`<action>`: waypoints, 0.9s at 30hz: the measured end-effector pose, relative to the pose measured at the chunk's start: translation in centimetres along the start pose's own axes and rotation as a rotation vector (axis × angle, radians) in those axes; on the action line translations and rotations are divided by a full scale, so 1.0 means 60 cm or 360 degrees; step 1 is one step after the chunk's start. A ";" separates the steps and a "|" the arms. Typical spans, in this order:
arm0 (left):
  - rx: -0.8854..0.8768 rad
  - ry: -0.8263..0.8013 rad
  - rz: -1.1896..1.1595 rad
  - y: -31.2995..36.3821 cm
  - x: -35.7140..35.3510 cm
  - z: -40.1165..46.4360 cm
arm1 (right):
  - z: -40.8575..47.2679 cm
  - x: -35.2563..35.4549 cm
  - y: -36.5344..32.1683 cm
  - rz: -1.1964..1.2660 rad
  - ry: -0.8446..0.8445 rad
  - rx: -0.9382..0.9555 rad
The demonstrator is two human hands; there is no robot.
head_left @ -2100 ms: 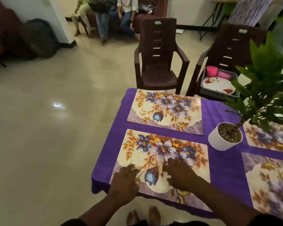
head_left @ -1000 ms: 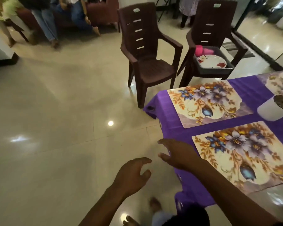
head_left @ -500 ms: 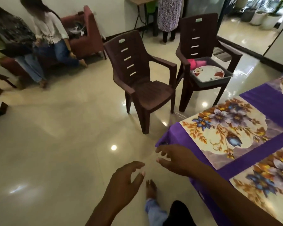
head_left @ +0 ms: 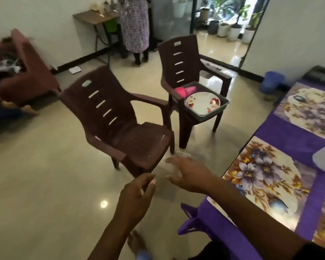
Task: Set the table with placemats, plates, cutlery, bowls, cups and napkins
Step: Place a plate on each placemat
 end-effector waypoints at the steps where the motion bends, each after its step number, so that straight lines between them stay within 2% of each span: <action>1: -0.0051 -0.0028 0.0001 0.005 0.006 0.038 | 0.018 0.018 0.010 -0.0007 0.0029 -0.0048; 8: -0.0339 -0.0447 0.0147 0.021 0.031 0.279 | 0.105 0.097 0.093 0.0233 0.0223 -0.0474; 13: -0.0481 -0.0618 0.0306 0.059 0.061 0.456 | 0.163 0.180 0.129 0.0323 0.0423 -0.0665; 21: -0.0580 -0.0922 0.0391 0.080 0.008 0.602 | 0.242 0.182 0.200 0.0486 0.0395 -0.0876; 27: -0.0539 -0.0972 0.0340 0.138 -0.066 0.749 | 0.316 0.255 0.341 0.0580 0.0399 -0.0938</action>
Point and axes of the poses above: each hand's wrist, its own z-axis towards the middle knuckle, its own x-axis out of the back of the hand, y = z × x, the point moved 9 cm from there along z, towards the middle knuckle, and after that the axes turned 7 degrees about -y, right-handed, at the moved point
